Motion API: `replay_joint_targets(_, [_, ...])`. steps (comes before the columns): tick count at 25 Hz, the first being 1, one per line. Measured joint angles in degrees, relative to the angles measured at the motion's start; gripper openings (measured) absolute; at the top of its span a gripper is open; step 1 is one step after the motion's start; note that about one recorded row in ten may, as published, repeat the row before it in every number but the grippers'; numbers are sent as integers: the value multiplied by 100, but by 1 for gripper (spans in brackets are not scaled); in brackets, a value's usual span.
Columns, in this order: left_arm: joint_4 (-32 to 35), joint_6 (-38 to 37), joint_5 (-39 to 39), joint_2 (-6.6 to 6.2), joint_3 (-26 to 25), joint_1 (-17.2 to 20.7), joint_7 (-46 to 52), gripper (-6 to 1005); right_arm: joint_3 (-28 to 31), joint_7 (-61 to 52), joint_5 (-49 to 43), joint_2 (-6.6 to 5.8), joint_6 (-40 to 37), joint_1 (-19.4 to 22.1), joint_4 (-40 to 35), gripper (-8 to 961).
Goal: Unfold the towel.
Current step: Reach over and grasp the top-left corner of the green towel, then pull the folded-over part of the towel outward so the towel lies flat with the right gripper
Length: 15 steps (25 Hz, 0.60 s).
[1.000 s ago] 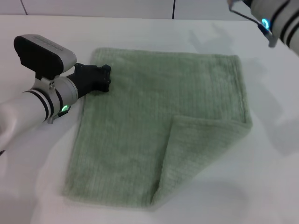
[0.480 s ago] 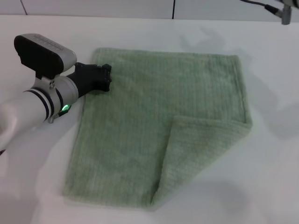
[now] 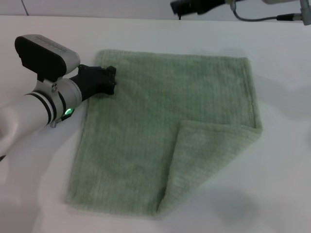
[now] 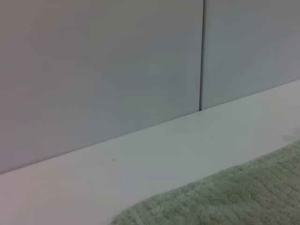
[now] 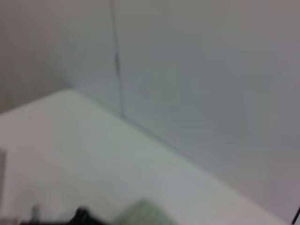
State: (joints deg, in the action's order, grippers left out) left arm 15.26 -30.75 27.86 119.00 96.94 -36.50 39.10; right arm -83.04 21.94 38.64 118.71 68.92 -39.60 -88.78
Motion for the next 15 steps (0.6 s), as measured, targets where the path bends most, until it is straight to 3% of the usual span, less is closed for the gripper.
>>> replay_joint_targets(6, [4,-1,0,0,0,-11,1,-1,249,118,2,-14,1264,-651,736,714])
replay_joint_targets(15, [13,-1,0,0,0,-18,1,-1,284,198,-41,-14,1924,-1044,1408,714])
